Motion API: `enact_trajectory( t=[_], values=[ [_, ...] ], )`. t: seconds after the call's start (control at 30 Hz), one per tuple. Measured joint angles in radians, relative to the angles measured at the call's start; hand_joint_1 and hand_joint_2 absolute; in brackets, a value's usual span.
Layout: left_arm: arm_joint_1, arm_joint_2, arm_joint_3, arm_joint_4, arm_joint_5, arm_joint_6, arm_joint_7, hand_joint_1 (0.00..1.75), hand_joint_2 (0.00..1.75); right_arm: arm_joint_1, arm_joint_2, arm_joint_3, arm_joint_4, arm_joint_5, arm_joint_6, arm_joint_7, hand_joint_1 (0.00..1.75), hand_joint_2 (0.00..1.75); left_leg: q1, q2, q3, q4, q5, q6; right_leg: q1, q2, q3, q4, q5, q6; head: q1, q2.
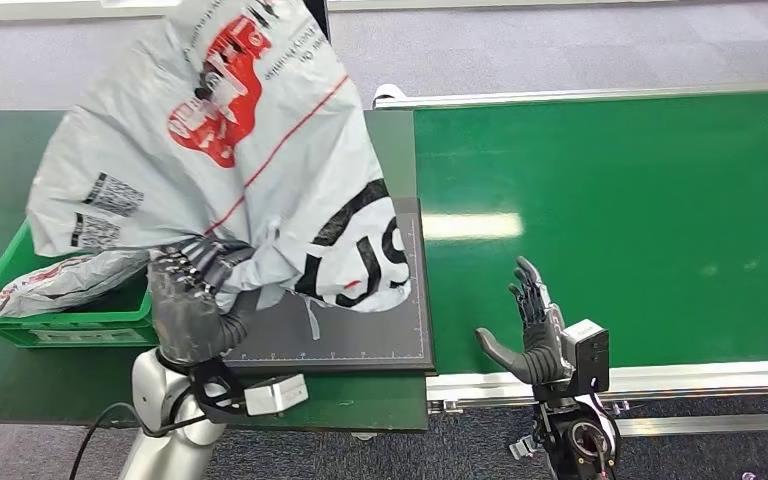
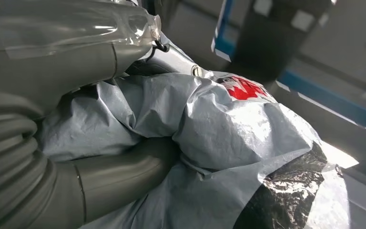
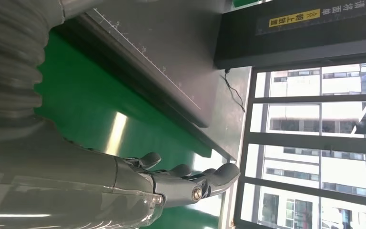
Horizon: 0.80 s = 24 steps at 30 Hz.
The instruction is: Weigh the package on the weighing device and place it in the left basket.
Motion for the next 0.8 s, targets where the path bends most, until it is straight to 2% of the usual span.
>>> enact_trajectory(
  t=[0.1,0.17,0.23,0.37,0.47,0.6,0.8],
  values=[
    [-0.057,-0.001,0.110,0.008,-0.056,0.000,0.016,1.75,1.75,0.000,-0.004,0.001,0.007,0.000,-0.007,0.000,0.00,1.75,0.000,0.000,0.001,0.000,0.001,-0.001,0.000,0.000,0.000,0.000,0.000,0.000,0.000,0.000],
    [-0.117,0.010,0.178,0.054,-0.091,0.000,0.080,1.75,1.75,0.000,-0.005,0.001,0.011,0.000,-0.010,0.000,0.00,1.75,0.001,0.000,0.001,0.000,0.001,-0.001,0.000,0.000,0.000,0.001,0.001,-0.001,0.000,0.000],
    [-0.186,0.042,0.219,0.132,-0.109,0.000,0.196,1.75,1.75,0.000,-0.007,0.001,0.012,0.000,-0.012,0.000,0.00,1.75,0.001,0.000,0.001,0.000,0.002,-0.001,0.001,0.000,0.000,0.001,0.001,-0.001,0.000,0.000],
    [-0.328,0.138,0.243,0.332,-0.095,-0.018,0.443,1.75,1.75,0.000,-0.013,0.003,0.014,0.001,-0.013,0.000,0.00,1.75,0.001,0.000,0.001,0.000,0.002,-0.002,0.001,0.000,0.000,0.001,0.001,-0.002,0.000,0.000],
    [-0.424,0.205,0.264,0.504,-0.055,-0.069,0.580,1.75,1.75,-0.006,-0.021,0.012,0.027,0.003,-0.013,0.000,0.00,1.75,0.001,0.002,0.001,0.000,0.002,-0.002,0.001,0.002,0.000,0.001,0.002,-0.002,0.000,0.000],
    [-0.516,0.275,0.299,0.726,-0.016,-0.137,0.656,1.75,1.75,-0.017,-0.027,0.025,0.059,0.008,-0.013,-0.007,0.00,1.75,0.001,0.004,0.001,0.000,0.002,-0.002,0.001,0.003,-0.001,0.001,0.002,-0.002,0.000,0.000],
    [-0.588,0.314,0.326,0.923,-0.001,-0.220,0.725,1.75,1.75,-0.041,-0.032,0.040,0.097,0.015,-0.013,-0.015,0.00,1.75,0.001,0.003,0.000,0.000,0.002,-0.002,0.001,0.003,-0.001,0.001,0.002,-0.002,0.000,0.000]
  ],
)
